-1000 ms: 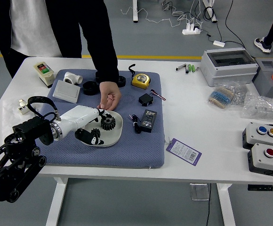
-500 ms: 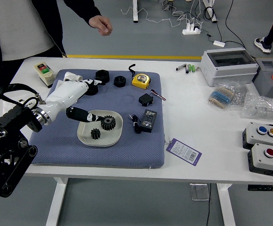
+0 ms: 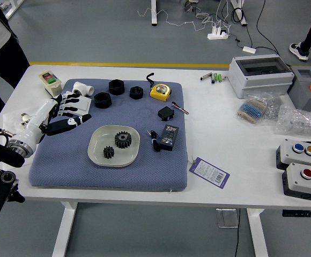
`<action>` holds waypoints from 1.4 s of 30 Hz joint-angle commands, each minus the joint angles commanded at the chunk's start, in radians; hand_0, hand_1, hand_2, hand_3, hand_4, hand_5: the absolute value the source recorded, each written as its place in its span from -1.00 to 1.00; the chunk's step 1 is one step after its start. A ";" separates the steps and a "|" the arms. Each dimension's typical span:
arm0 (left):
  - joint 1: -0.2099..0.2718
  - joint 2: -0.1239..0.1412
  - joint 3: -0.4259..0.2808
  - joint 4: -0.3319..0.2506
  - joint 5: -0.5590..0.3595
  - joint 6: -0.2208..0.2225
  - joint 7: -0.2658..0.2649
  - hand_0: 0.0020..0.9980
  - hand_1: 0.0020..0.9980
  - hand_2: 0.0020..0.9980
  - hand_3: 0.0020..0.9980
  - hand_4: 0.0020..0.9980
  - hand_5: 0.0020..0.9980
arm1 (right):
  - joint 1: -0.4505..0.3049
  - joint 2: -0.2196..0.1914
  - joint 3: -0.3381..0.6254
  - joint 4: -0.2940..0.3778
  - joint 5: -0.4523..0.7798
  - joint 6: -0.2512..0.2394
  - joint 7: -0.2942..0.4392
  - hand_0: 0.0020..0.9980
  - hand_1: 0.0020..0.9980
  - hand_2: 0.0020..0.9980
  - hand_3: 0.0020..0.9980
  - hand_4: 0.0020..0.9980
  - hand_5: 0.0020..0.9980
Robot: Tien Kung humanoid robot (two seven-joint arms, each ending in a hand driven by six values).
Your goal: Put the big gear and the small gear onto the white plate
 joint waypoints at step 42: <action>0.166 -0.080 -0.175 -0.089 -0.583 -0.108 0.056 0.77 0.83 0.94 0.77 0.93 1.00 | -0.020 0.011 -0.010 -0.001 -0.003 0.005 -0.004 0.33 0.35 0.48 0.14 0.59 0.36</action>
